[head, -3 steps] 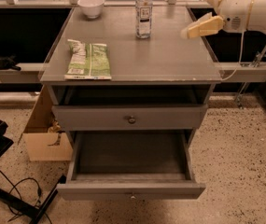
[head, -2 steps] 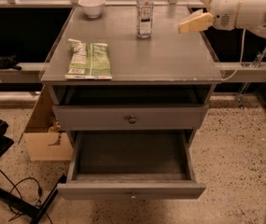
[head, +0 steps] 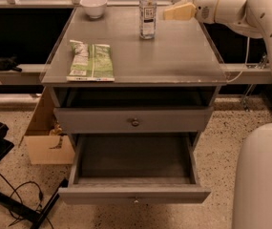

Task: Place blue plastic bottle into middle drawer

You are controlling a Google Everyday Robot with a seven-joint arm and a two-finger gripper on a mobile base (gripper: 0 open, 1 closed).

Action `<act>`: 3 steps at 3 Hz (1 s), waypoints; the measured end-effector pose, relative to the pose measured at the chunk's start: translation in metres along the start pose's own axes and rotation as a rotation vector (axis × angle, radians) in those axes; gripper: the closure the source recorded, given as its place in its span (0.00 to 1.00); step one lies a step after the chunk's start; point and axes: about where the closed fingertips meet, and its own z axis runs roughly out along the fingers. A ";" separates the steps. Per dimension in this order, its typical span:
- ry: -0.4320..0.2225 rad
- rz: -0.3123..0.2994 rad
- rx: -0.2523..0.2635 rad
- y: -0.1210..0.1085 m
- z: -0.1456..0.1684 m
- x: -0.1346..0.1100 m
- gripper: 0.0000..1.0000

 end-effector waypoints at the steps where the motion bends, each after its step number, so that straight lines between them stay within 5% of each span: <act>1: 0.050 0.021 0.047 -0.011 0.035 0.015 0.00; 3: 0.148 0.071 0.100 -0.025 0.100 0.059 0.00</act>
Offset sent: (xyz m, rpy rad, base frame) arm 0.1153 0.0519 -0.0617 -0.1238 0.1429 -0.1648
